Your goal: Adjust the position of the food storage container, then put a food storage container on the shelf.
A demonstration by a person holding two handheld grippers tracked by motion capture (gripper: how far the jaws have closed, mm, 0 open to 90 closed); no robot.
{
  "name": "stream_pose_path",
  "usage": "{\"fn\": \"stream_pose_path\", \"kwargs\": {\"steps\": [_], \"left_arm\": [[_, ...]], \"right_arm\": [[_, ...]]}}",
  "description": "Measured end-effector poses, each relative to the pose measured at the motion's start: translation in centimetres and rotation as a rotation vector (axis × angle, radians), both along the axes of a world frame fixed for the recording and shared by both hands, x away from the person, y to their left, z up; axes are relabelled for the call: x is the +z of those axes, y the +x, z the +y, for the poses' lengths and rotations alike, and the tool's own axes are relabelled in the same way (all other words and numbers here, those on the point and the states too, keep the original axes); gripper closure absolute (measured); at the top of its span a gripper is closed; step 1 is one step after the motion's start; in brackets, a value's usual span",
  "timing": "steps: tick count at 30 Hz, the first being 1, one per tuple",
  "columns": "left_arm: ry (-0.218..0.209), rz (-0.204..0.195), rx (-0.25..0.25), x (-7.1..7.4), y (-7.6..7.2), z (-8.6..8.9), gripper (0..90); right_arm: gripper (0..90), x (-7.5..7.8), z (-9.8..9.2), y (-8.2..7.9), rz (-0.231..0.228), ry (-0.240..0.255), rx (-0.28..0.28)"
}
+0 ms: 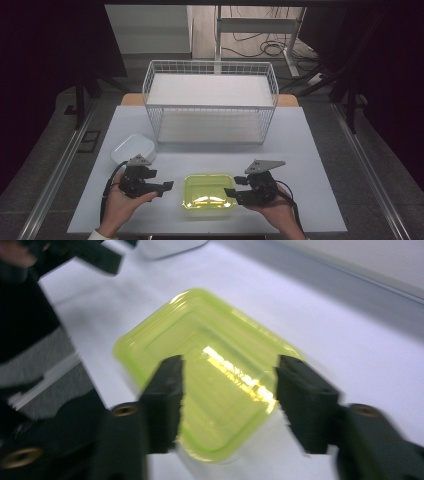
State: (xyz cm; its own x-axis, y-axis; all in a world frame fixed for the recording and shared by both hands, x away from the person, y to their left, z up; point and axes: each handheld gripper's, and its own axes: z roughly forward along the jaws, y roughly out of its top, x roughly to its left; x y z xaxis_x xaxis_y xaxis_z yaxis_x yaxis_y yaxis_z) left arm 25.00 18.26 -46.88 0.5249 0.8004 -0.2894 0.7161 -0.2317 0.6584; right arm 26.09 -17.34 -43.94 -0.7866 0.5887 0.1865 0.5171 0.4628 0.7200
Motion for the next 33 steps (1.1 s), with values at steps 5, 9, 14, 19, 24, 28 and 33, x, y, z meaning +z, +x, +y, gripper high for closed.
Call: {"fn": "stream_pose_path", "kwargs": {"steps": [5, 9, 14, 19, 24, 28, 33], "left_arm": [[-0.020, 0.002, 0.016, 0.1, -0.1, 0.1, 21.8], [-0.033, 0.009, 0.013, -0.1, 0.0, 0.0, 22.2], [-0.036, 0.015, 0.010, -0.2, 0.0, -0.1, 22.1], [-0.043, 0.013, 0.010, -0.1, -0.2, -0.2, 22.2], [-0.024, -0.028, 0.004, 0.2, -0.6, -1.0, 22.9], [-0.038, -0.005, -0.014, 0.0, -0.7, -1.7, 23.0], [-0.075, 0.068, -0.025, -1.2, -0.5, -2.6, 23.7]], "right_arm": [[29.0, -0.2, -0.9, 0.5, 0.023, -0.006, -0.038], [22.9, -0.6, -1.9, 0.7, 0.030, 0.001, -0.092], [22.1, -0.8, -2.3, 1.0, 0.057, 0.017, -0.112], [21.9, -1.2, -2.2, 1.0, 0.070, 0.008, -0.117], [21.9, -1.3, -2.2, 1.0, 0.075, 0.003, -0.126], [22.9, -1.5, -2.4, 1.1, 0.089, 0.018, -0.140], [25.2, -2.1, -2.2, 1.2, 0.101, 0.026, -0.150]]}}
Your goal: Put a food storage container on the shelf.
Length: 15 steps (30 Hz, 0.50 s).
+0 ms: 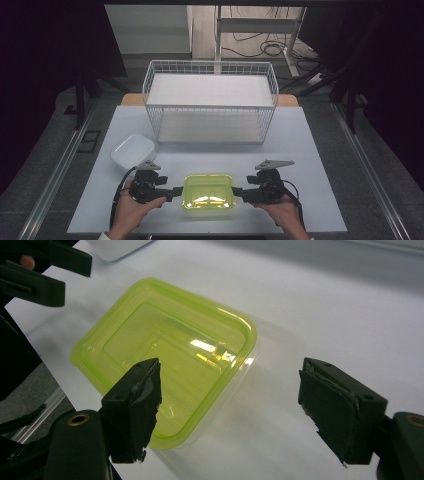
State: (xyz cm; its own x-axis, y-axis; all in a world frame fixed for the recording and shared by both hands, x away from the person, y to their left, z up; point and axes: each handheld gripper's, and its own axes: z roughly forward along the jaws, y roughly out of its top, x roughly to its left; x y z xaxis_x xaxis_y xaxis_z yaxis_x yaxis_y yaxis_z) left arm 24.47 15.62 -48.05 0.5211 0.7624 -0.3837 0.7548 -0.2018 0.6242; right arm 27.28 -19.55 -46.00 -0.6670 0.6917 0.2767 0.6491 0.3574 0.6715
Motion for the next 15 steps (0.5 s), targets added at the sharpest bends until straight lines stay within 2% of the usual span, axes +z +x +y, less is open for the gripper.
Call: {"fn": "stream_pose_path", "kwargs": {"steps": [6, 9, 15], "left_arm": [[-0.081, 0.061, -0.003, -0.9, 0.4, -0.6, 26.1], [-0.091, 0.079, -0.002, -1.2, 0.5, -0.9, 27.9], [-0.154, 0.141, 0.017, -2.1, 1.0, -0.8, 31.8]], "right_arm": [[31.1, -0.8, 0.0, 0.3, 0.038, 0.024, -0.020], [33.0, -1.1, 0.1, 0.4, 0.057, 0.033, -0.020], [33.3, -1.5, 0.5, 0.5, 0.074, 0.021, -0.007]]}}
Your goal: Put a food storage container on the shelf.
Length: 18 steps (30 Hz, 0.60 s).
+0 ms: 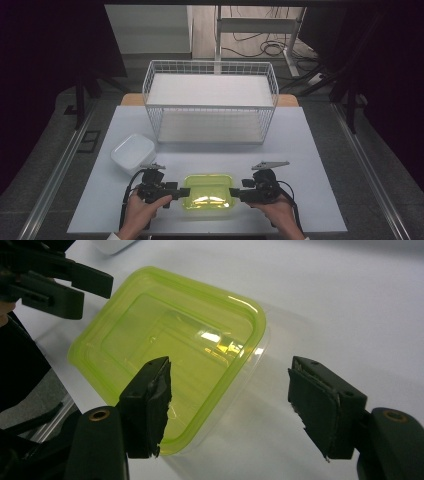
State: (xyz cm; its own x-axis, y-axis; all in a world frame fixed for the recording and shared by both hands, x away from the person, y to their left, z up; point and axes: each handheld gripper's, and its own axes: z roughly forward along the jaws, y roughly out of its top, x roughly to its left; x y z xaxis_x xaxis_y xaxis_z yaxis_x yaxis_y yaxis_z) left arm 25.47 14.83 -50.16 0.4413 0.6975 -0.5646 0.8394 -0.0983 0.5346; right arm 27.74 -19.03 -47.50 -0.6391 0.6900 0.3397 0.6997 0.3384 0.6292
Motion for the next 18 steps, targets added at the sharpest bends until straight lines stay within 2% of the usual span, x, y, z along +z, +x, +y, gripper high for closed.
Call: {"fn": "stream_pose_path", "kwargs": {"steps": [2, 5, 9, 13, 18], "left_arm": [[0.013, 0.008, 0.003, -0.2, 0.1, 0.0, 33.4], [0.007, 0.025, -0.002, -0.4, 0.3, -0.1, 36.4], [-0.027, 0.066, -0.002, -1.1, 0.5, -0.1, 40.8], [-0.058, 0.087, -0.010, -1.3, 0.6, 0.0, 45.8], [-0.079, 0.108, -0.025, -1.5, 0.6, -0.1, 54.1]], "right_arm": [[33.3, 0.0, 0.0, 0.0, 0.000, -0.004, 0.003], [33.4, -0.1, -0.1, 0.0, 0.000, -0.005, 0.001], [33.6, -0.2, -0.1, 0.1, 0.002, -0.005, 0.000], [35.4, -0.5, 0.0, 0.3, 0.013, -0.004, -0.002], [39.3, -1.0, 0.0, 0.7, 0.040, 0.030, -0.006]]}}
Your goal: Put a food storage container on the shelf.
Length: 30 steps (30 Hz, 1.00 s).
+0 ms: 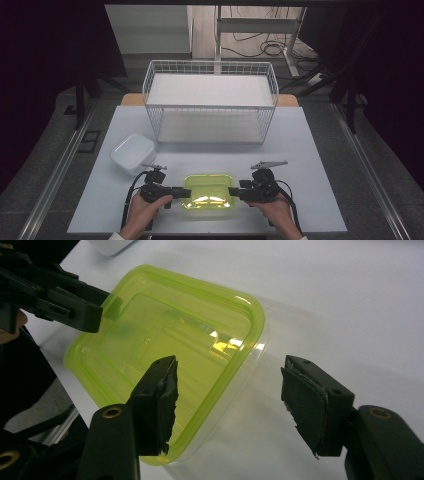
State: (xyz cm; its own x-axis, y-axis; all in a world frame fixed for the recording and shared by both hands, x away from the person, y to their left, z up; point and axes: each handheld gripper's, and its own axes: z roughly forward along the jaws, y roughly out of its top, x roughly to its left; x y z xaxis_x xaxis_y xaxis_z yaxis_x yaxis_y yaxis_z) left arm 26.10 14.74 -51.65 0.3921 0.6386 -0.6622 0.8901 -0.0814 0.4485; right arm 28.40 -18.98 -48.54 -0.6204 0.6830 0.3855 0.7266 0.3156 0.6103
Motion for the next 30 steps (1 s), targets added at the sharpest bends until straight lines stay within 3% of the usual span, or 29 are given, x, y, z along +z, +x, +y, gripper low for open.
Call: {"fn": "stream_pose_path", "kwargs": {"steps": [4, 17, 25, 26, 27, 30], "left_arm": [[-0.006, -0.001, 0.001, 0.0, 0.0, 0.1, 59.2], [-0.005, 0.001, -0.006, -0.1, 0.1, 0.0, 60.6], [-0.024, 0.015, -0.009, -0.1, 0.1, 0.0, 62.9], [-0.023, 0.014, -0.006, -0.1, 0.1, 0.0, 63.3], [-0.021, 0.014, -0.004, -0.1, 0.1, 0.0, 65.0], [-0.022, 0.012, 0.003, 0.0, 0.0, 0.0, 66.5]], "right_arm": [[40.8, -0.3, 0.1, 0.2, 0.016, 0.009, 0.000], [46.9, -1.7, 0.6, 0.8, 0.086, 0.057, -0.010], [56.8, -2.0, 0.5, 1.0, 0.157, 0.122, -0.021], [58.8, -2.1, 0.4, 1.0, 0.167, 0.135, -0.028], [67.6, -2.1, 0.2, 1.0, 0.169, 0.136, -0.044], [69.6, -2.1, 0.0, 1.0, 0.174, 0.146, -0.050]]}}
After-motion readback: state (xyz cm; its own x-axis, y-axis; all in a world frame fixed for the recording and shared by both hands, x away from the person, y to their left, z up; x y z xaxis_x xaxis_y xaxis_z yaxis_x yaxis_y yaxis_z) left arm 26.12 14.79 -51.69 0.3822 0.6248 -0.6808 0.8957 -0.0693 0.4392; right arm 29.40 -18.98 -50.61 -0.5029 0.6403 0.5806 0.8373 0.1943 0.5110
